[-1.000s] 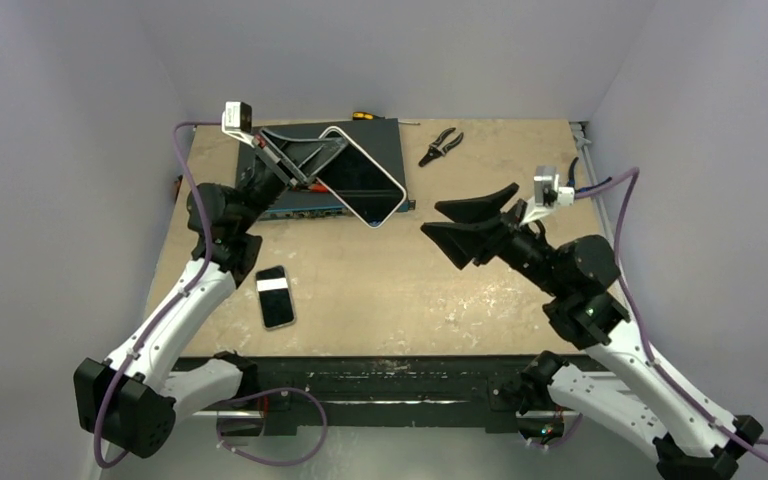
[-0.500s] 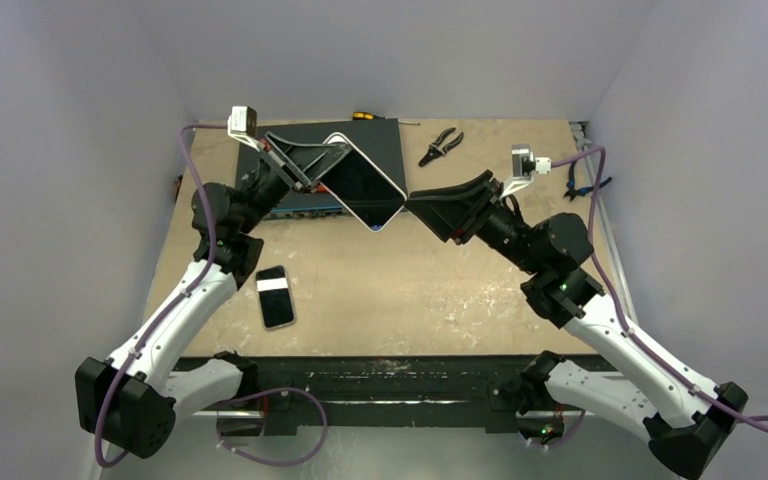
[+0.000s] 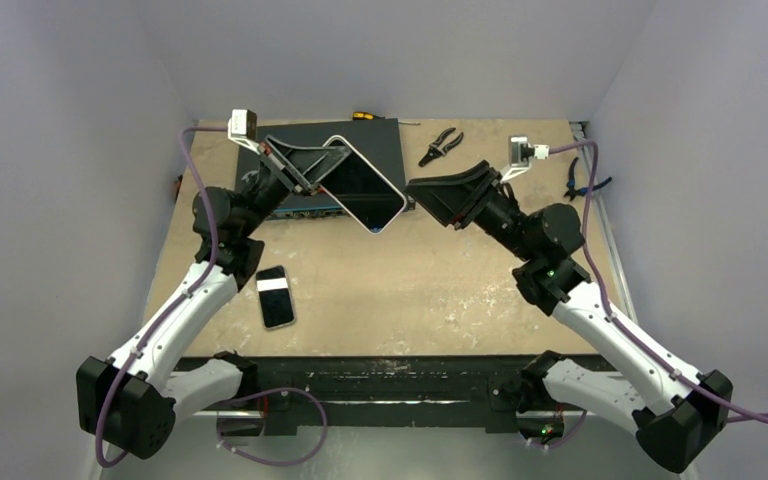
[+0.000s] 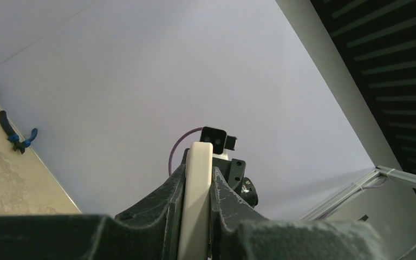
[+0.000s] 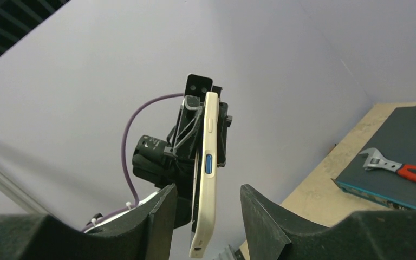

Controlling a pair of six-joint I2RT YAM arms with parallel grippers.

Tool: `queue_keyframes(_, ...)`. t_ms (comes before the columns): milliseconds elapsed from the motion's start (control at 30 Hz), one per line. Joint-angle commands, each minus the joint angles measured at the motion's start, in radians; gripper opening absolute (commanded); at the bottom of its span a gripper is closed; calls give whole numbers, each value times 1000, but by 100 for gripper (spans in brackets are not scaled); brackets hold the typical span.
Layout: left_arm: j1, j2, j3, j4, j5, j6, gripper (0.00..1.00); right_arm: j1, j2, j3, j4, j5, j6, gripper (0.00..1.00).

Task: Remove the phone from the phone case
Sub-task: Remove the phone case from the phone.

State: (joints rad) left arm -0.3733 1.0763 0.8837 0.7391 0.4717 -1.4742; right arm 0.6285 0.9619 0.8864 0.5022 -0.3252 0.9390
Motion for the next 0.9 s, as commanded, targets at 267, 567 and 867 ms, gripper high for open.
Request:
queue_keyframes(267,2,-43,-32,138,-85,-22,0,-13,98,-68,351,-79,295,59)
queue_keyframes(567,2,-52,-56,160,-130,-26,0,-4,138,-53,392,-82,326,43)
queue_keyframes(867,1,-60,-76,165,-157,-26,0,12,165,-46,400,-102,342,47)
